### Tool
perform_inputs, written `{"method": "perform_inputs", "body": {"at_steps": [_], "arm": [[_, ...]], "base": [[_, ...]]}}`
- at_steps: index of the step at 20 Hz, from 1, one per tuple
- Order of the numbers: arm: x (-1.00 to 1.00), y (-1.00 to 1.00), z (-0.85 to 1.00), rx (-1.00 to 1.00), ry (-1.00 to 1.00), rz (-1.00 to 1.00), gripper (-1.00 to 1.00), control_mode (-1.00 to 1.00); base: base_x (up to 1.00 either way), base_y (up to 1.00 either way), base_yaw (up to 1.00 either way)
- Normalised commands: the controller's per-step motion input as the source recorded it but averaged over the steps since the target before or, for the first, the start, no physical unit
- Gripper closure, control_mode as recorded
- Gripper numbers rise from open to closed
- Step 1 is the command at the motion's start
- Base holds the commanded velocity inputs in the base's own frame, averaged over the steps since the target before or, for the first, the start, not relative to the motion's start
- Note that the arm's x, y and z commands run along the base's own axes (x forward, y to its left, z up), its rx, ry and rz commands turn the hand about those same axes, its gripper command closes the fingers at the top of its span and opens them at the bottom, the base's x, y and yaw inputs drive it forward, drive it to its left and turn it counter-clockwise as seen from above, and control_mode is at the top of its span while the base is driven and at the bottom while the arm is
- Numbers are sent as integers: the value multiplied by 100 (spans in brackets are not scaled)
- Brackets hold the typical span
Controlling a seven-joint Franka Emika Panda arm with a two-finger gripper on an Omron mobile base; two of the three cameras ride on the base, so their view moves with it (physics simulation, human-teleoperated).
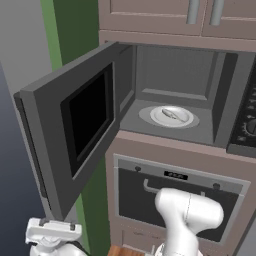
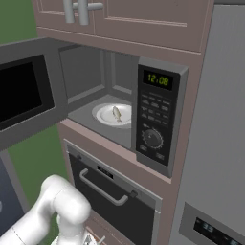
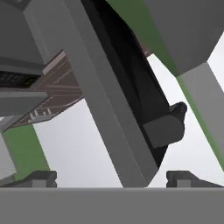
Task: Transport the fish from the fridge to the microwave and turn on the microwave.
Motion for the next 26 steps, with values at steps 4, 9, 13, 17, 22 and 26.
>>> {"method": "perform_inputs", "body": {"at_steps": [4, 9, 13, 17, 22, 26], "arm": [[35, 23, 0, 6, -8, -25, -100, -100], [48, 24, 0, 2, -2, -20, -100, -100], [21, -4, 15, 21, -8, -5, -100, -100], [5, -22, 31, 33, -15, 0, -100, -100], [1, -26, 42, 33, -17, 0, -100, -100], [0, -47, 52, 35, -12, 0, -100, -100]], "base": [[0, 0, 0], [0, 0, 0], [0, 0, 0], [0, 0, 0], [0, 0, 0], [0, 0, 0]]}}
